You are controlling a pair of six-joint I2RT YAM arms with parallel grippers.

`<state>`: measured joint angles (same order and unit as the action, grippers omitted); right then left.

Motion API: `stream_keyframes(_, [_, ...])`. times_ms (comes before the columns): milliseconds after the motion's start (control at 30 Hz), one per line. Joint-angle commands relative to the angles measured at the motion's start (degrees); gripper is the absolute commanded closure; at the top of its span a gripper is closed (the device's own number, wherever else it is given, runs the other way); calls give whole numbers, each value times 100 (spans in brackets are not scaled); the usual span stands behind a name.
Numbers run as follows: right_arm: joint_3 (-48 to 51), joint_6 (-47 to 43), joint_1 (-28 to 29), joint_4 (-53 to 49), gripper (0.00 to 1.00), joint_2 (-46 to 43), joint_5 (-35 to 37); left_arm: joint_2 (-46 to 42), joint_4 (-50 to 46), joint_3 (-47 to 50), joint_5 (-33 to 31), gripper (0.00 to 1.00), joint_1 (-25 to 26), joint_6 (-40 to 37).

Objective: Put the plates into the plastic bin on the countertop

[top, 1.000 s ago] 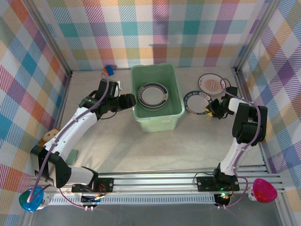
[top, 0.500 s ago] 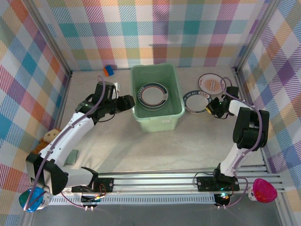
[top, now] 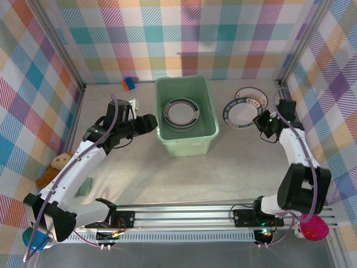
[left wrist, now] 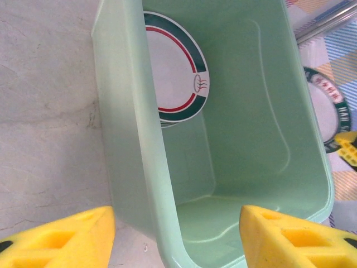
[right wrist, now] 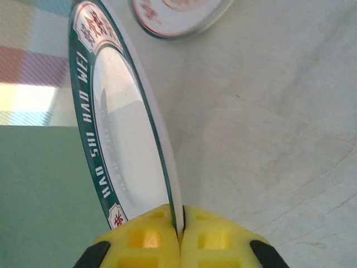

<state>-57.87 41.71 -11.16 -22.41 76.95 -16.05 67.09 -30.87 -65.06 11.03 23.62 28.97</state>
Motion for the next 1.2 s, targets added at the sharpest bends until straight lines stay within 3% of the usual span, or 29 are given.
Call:
stream_keyframes(0, [-164, 435, 34, -80, 100, -648, -21, -225, 118, 63, 83, 39, 88, -13])
stream_keyframes(167, [-707, 753, 402, -222, 100, -1135, 102, -364, 108, 116, 66, 39, 83, -108])
stream_keyframes(300, [-1272, 951, 1232, -154, 100, -1018, 514, -409, 104, 134, 16, 40, 83, -164])
stream_keyframes(467, [-2097, 862, 2748, -61, 100, -194, 1286, -882, 476, 388, -313, 39, 87, -192])
stream_keyframes(633, [-2611, 832, 3611, -45, 100, 730, 1927, -733, 163, 285, -411, 39, 81, -464])
stream_keyframes(1000, [-3053, 986, 4198, -78, 100, 1943, 2526, -260, 525, 362, -116, 38, -12, -926])
stream_keyframes(1167, [-3705, 1035, 4383, -597, 100, 2521, 2958, 94, 557, 204, 29, 38, -220, -972])
